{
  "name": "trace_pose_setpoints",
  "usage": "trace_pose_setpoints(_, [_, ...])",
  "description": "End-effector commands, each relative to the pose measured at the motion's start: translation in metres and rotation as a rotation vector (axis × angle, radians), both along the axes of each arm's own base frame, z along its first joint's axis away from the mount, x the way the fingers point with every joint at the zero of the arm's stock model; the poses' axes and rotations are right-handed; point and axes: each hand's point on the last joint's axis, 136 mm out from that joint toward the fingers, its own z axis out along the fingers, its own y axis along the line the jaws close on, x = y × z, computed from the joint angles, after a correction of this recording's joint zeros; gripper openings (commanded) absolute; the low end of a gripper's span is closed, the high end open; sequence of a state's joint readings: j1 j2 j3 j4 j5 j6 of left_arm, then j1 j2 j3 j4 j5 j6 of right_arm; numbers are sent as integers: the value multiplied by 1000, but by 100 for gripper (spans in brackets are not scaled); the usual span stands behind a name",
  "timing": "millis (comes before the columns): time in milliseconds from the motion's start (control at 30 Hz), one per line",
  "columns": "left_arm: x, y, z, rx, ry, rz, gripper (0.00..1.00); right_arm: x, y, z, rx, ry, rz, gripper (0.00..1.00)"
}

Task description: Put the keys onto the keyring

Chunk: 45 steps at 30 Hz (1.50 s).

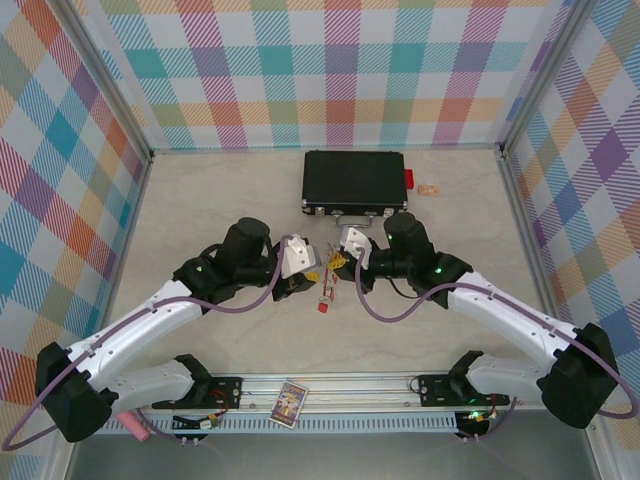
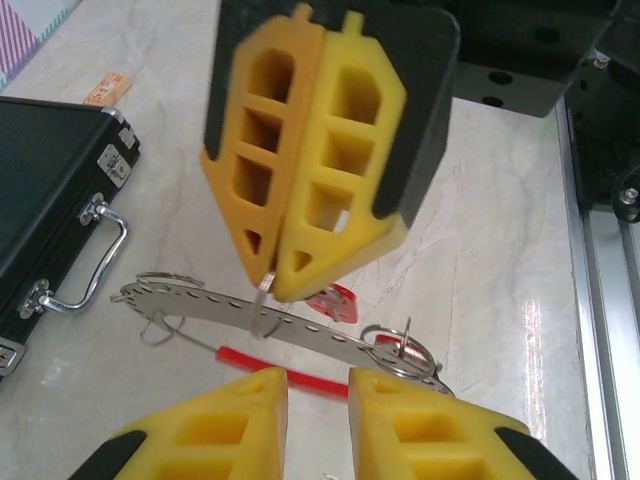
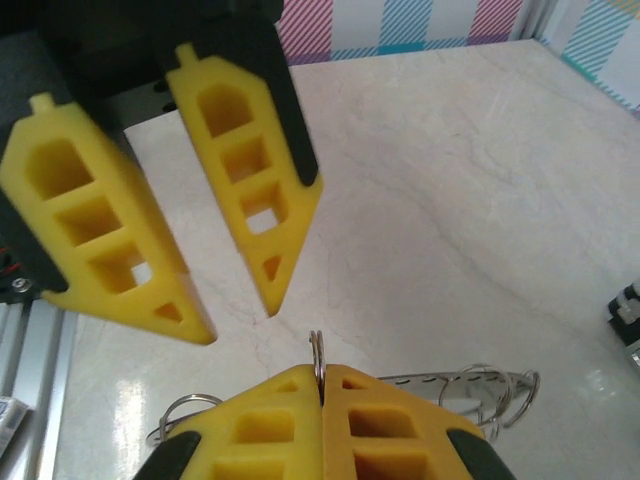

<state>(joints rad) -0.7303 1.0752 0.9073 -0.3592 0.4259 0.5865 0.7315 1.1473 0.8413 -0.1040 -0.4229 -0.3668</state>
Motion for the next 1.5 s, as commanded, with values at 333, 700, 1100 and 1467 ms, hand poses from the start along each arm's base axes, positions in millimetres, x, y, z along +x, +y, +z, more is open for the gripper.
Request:
trace_pose_setpoints(333, [9, -4, 21, -37, -173, 12, 21, -9, 8, 14, 23, -112, 31, 0])
trace_pose_setpoints(700, [10, -6, 17, -20, -164, 7, 21, -19, 12, 18, 34, -115, 60, 0])
trace_pose_setpoints(1100, [-6, -13, 14, -15, -109, -65, 15, -21, 15, 18, 28, -116, 72, 0])
trace_pose_setpoints(1467, [-4, -17, 10, -4, -117, -72, 4, -29, 18, 19, 40, -104, 105, 0])
